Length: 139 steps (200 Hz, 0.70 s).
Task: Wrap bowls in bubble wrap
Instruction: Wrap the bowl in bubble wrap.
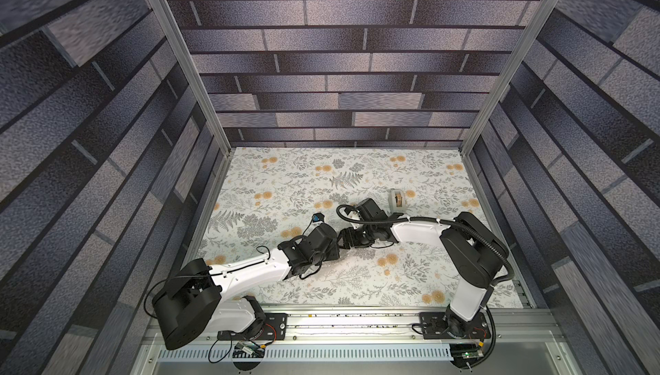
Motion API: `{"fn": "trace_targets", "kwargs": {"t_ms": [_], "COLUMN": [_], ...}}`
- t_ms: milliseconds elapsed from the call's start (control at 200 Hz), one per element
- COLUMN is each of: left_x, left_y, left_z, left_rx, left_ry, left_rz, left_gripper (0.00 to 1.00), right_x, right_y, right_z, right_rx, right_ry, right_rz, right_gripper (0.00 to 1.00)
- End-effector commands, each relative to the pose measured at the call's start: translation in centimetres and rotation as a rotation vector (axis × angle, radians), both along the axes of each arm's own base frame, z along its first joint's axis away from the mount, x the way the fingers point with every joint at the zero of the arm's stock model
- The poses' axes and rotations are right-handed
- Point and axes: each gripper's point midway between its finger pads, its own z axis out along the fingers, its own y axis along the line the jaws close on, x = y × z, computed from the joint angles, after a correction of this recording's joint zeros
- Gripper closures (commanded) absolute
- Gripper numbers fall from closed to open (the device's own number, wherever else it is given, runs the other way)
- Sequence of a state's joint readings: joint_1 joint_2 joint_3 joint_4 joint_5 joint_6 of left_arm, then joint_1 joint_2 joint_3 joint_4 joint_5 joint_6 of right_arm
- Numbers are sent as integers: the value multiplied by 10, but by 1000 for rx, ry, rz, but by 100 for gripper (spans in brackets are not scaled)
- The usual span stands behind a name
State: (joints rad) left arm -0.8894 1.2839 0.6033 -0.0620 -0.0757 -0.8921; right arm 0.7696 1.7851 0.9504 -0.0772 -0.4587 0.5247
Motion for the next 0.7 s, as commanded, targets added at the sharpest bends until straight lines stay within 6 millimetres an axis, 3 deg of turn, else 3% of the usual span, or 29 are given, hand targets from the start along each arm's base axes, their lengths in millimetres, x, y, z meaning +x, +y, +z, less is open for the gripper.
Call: {"fn": "trace_targets", "kwargs": {"t_ms": [0, 271, 692], "left_x": [-7, -6, -5], "left_y": [-3, -3, -1], "left_z": [-7, -5, -5], "left_rx": [-1, -6, 1], "left_ry": [24, 13, 8], "left_rz": [-24, -24, -24], "left_gripper": [100, 100, 100], "right_x": [5, 17, 18], "right_y": [-8, -19, -4], "right_z": [11, 32, 51], "right_rx": [7, 69, 208], "right_ry": [-30, -50, -32], "right_rz": [-49, -119, -93], "right_gripper": [26, 21, 10]}}
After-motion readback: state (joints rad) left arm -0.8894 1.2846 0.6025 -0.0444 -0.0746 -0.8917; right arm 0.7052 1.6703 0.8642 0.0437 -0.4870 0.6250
